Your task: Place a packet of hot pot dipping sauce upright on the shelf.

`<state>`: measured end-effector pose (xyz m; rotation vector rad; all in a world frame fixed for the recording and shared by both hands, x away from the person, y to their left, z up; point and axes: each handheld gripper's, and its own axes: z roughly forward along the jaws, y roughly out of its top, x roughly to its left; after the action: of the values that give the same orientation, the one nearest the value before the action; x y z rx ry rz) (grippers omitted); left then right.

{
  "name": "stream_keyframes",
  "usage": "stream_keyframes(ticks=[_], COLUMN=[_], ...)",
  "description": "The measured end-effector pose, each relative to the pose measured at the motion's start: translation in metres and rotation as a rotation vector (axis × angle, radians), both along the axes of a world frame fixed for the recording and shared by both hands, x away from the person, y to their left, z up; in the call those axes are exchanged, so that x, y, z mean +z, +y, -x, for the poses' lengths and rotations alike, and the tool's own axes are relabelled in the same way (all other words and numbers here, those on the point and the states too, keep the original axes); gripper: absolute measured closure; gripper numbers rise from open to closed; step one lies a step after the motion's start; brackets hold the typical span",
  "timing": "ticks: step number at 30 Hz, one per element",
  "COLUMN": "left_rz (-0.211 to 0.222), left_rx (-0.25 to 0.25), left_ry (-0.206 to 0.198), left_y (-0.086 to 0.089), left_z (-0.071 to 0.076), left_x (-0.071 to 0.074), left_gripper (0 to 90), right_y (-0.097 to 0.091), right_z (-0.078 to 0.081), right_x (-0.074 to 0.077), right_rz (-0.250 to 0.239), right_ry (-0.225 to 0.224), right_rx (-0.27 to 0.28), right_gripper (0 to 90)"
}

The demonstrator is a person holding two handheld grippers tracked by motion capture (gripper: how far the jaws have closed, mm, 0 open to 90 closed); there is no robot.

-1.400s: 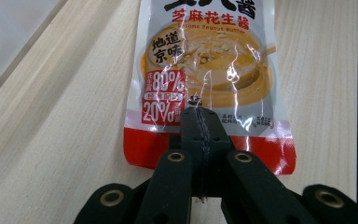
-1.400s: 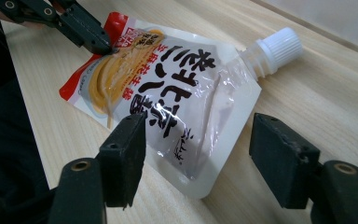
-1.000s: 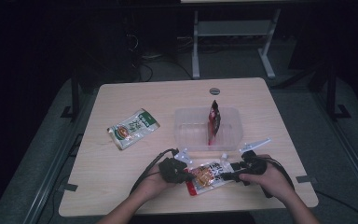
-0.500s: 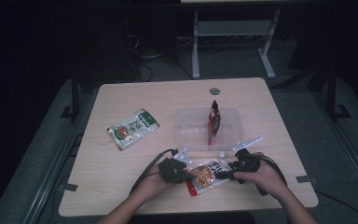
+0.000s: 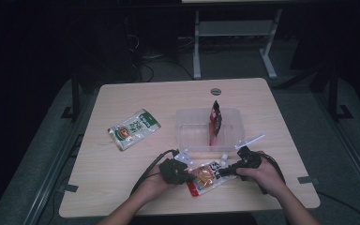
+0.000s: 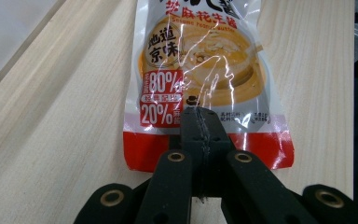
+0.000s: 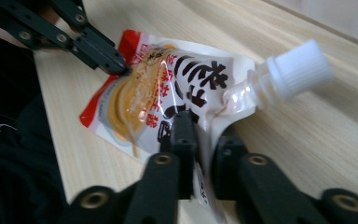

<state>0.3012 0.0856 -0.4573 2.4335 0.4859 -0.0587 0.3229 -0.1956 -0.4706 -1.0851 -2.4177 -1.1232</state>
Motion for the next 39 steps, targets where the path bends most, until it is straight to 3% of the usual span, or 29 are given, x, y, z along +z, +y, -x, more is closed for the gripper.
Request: stream_keyframes(ticks=[10, 21, 24, 29, 32, 35, 39], left_rz=[0.007, 0.026, 0.045, 0.068, 0.082, 0.097, 0.095], left_rx=[0.002, -0.001, 0.000, -0.008, -0.018, -0.020, -0.029], left_ry=[0.007, 0.032, 0.036, 0.028, 0.015, 0.028, 0.021], left_y=[0.001, 0.003, 0.003, 0.001, -0.003, -0.006, -0.006], left_z=[-0.001, -0.002, -0.002, -0.001, 0.001, 0.003, 0.005], left_x=[0.000, 0.001, 0.002, 0.005, 0.006, 0.007, 0.009], left_gripper=[89.9, 89.9, 89.8, 89.9, 89.9, 89.8, 89.8], right_y=[0.001, 0.002, 0.002, 0.004, 0.009, 0.015, 0.019], right_z=[0.003, 0.009, 0.011, 0.015, 0.017, 0.017, 0.017], right_x=[0.009, 0.025, 0.032, 0.045, 0.051, 0.056, 0.061], right_rz=[-0.007, -0.111, -0.164, -0.244, -0.268, -0.285, -0.287], right_ry=[-0.019, -0.048, -0.039, -0.066, -0.088, -0.106, -0.118], right_rx=[0.030, 0.057, 0.055, 0.072, 0.089, 0.105, 0.118], right_gripper=[89.7, 90.0, 90.0, 90.0, 90.0, 90.0, 90.0])
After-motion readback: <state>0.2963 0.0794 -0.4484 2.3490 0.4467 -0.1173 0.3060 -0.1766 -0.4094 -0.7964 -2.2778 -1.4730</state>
